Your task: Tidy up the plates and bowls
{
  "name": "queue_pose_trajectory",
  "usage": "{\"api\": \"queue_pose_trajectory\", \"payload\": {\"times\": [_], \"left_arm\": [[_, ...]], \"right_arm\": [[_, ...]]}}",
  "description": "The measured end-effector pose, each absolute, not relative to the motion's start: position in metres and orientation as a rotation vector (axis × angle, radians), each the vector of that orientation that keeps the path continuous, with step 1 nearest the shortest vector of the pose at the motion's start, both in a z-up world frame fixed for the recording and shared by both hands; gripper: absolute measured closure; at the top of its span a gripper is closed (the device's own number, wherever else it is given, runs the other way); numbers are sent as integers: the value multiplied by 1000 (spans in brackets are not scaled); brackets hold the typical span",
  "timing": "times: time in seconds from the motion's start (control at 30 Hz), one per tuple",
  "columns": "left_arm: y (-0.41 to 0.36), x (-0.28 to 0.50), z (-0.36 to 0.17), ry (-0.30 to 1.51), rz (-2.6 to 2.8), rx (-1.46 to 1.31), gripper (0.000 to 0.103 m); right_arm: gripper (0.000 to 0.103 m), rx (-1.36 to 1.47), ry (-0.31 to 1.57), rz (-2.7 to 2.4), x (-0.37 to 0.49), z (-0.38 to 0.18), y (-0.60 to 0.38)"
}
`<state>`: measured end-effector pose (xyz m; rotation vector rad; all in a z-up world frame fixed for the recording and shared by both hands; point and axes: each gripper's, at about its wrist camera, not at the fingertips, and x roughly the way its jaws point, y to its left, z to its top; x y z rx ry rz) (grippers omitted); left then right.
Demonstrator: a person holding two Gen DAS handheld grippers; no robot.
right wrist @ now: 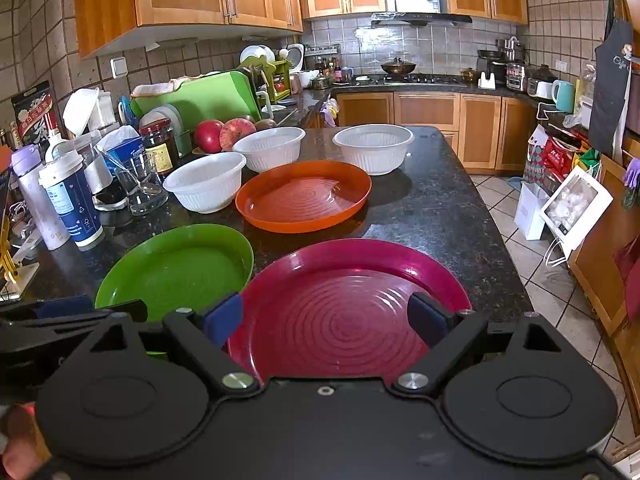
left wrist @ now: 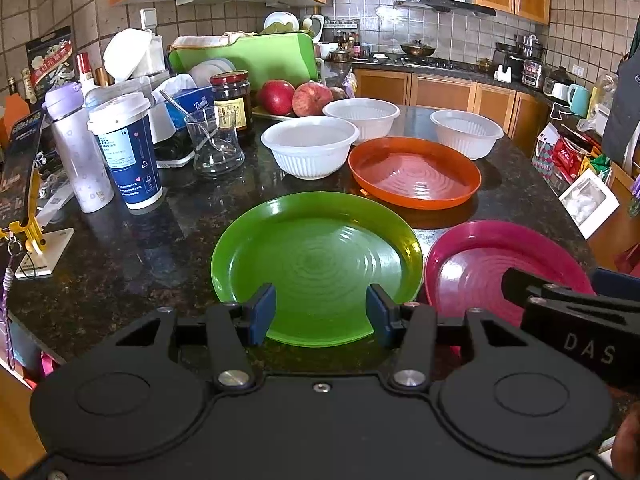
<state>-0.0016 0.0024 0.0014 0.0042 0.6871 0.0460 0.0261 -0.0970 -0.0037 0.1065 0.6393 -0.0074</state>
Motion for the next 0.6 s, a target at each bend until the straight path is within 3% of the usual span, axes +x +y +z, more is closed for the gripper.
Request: {"api": "queue_pose_trajectory", "payload": {"times": [0.6], "left_arm": [[3,1,1,690,45,3,47]], "right_arm": [[9,102,646,-3,28,-4,-97]]}}
